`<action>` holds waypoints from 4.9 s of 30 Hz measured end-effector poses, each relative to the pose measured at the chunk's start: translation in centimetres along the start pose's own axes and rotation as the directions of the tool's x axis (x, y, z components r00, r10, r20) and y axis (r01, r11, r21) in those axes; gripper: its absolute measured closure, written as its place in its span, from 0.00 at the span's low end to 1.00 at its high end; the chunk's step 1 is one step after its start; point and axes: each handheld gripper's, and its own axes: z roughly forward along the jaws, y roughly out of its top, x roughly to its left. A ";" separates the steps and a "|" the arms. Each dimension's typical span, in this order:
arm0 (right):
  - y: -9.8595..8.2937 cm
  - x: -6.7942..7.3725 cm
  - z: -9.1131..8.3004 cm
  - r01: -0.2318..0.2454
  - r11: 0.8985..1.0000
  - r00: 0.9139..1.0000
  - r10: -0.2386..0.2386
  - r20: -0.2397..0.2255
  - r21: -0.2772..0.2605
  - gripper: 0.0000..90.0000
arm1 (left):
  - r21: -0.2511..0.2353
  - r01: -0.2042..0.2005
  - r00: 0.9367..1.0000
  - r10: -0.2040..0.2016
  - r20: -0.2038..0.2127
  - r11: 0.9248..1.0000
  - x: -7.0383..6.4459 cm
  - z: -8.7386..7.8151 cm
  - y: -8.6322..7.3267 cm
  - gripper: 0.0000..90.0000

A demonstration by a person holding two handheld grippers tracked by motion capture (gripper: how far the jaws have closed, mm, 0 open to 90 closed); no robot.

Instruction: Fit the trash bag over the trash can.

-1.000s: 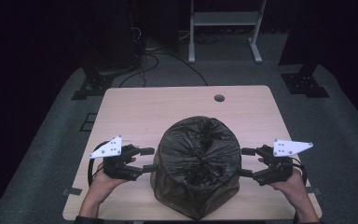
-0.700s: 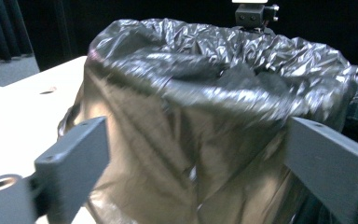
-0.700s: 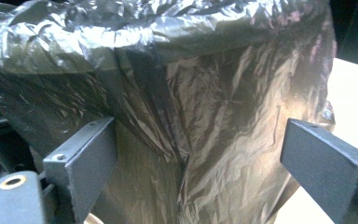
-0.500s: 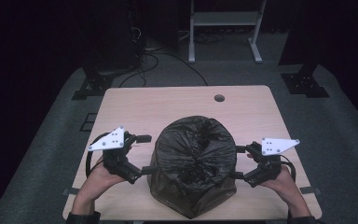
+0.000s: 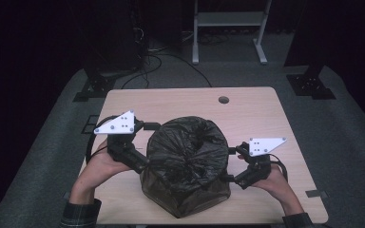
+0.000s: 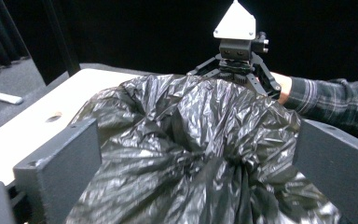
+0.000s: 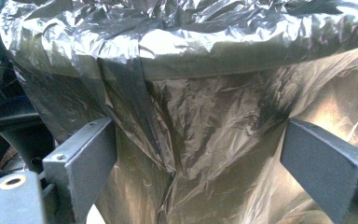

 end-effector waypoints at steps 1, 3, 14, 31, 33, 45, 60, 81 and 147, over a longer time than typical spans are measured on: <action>0.1 0.0 0.1 0.001 1.000 1.000 -0.001 -0.001 0.003 0.11 | 0.011 -0.004 1.000 0.004 0.003 1.000 0.0 0.1 0.2 0.01; 0.2 -0.1 0.5 -0.001 1.000 1.000 0.001 -0.002 0.007 0.11 | 0.034 -0.011 1.000 0.011 0.001 0.999 0.1 0.4 0.6 0.02; 1.3 0.1 2.8 0.009 1.000 1.000 -0.009 -0.007 0.026 0.11 | 0.137 -0.023 1.000 0.020 0.021 0.990 0.5 1.8 1.7 0.02; 1.7 0.0 3.5 0.009 0.999 1.000 -0.009 -0.012 0.032 0.11 | 0.265 -0.045 0.998 0.034 0.047 0.963 1.2 3.9 2.1 0.04; 1.9 0.0 3.6 0.011 0.999 1.000 -0.011 -0.014 0.031 0.11 | 0.282 -0.037 0.999 0.029 0.035 0.959 1.4 4.2 2.0 0.04; 2.1 -0.1 3.7 0.009 0.999 1.000 -0.008 -0.023 0.039 0.11 | 0.395 -0.053 0.999 0.051 0.016 0.917 1.5 7.0 1.9 0.02; 1.8 -0.3 2.6 0.000 1.000 1.000 0.000 -0.003 0.023 0.11 | 0.503 -0.058 0.998 0.042 0.044 0.862 1.7 12.2 1.1 0.02; 1.7 -0.5 1.2 -0.004 1.000 1.000 0.004 0.024 0.013 0.11 | 0.564 -0.043 0.999 0.027 0.037 0.825 2.0 15.5 0.2 0.01; 1.8 -0.5 0.3 -0.013 1.000 0.999 0.014 0.036 -0.018 0.11 | 0.420 -0.034 0.997 0.060 -0.049 0.907 1.8 7.8 4.3 0.01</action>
